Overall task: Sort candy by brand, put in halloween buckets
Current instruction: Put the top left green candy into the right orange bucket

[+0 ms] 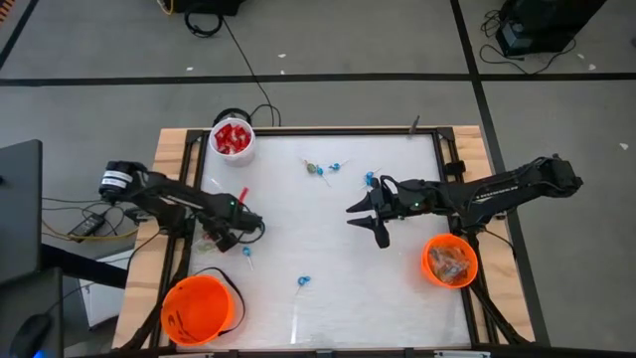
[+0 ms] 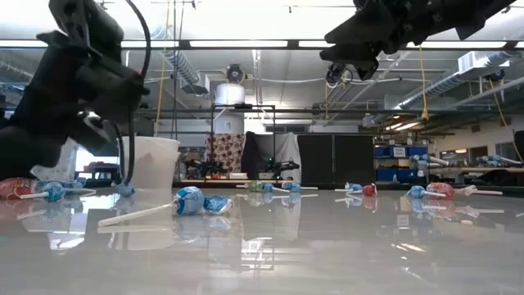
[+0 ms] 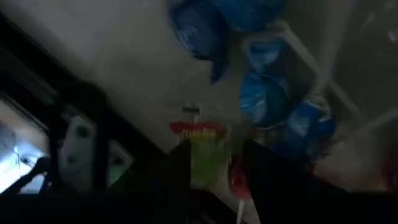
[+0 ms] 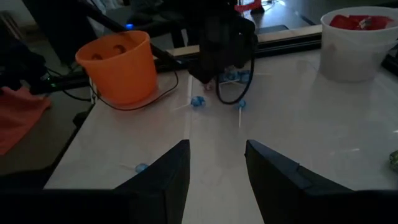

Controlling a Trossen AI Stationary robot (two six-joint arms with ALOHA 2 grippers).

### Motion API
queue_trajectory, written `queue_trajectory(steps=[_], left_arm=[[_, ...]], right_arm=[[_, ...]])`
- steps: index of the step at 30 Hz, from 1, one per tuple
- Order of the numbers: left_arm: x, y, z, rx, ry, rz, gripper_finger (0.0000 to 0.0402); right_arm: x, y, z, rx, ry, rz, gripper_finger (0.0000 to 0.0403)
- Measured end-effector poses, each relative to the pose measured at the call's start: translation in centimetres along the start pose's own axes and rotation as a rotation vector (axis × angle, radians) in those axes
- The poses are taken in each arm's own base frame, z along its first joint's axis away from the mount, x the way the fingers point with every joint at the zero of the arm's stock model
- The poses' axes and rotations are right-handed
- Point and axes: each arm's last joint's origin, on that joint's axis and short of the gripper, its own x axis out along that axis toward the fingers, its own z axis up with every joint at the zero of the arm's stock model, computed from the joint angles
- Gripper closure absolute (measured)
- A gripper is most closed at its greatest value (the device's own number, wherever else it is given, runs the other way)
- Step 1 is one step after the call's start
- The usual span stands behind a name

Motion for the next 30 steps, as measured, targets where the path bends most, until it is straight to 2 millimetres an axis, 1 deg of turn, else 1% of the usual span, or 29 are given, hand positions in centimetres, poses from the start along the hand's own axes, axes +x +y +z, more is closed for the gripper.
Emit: queue_trajectory(steps=[3,8,11,13,16,18,19,22,24,27,30], left_arm=[[0.5,-0.3,0.2,0.020,0.043,0.020,0.0251],[1.2,-0.7,0.6,0.051,0.059,0.082,0.0251],[1.4,-0.9,0.8,0.074,0.060,0.087,0.0258],[1.4,-1.0,1.0,0.070,0.068,0.066,0.0277],[0.9,-1.3,1.3,0.066,0.061,0.040,0.0329],[0.3,-1.5,1.6,0.074,0.027,0.025,0.0373],[0.0,-1.6,1.8,0.082,0.002,0.015,0.0385],[-1.1,-1.9,2.4,0.088,-0.075,-0.010,0.0387],[-2.3,-2.2,2.9,0.097,-0.135,-0.041,0.0386],[-4.6,-2.4,3.5,0.112,-0.234,-0.090,0.0391],[-7.3,-2.7,4.2,0.133,-0.382,-0.167,0.0395]], right_arm=[[0.0,0.0,0.0,-0.010,0.001,0.001,0.0236],[0.0,0.1,0.0,-0.032,0.007,0.029,0.0236],[0.0,0.1,0.0,-0.033,0.009,0.040,0.0236],[0.0,0.1,0.0,-0.033,0.010,0.042,0.0236],[0.0,0.1,0.0,-0.033,0.010,0.042,0.0236],[0.0,0.1,0.0,-0.033,0.010,0.042,0.0236],[0.0,0.1,0.0,-0.033,0.009,0.042,0.0236],[0.0,0.1,0.0,-0.024,0.009,0.042,0.0236],[0.0,0.1,0.0,-0.010,0.009,0.043,0.0236],[0.0,0.2,-0.1,0.016,0.011,0.044,0.0236],[0.0,0.4,-0.2,0.045,0.026,0.039,0.0236]])
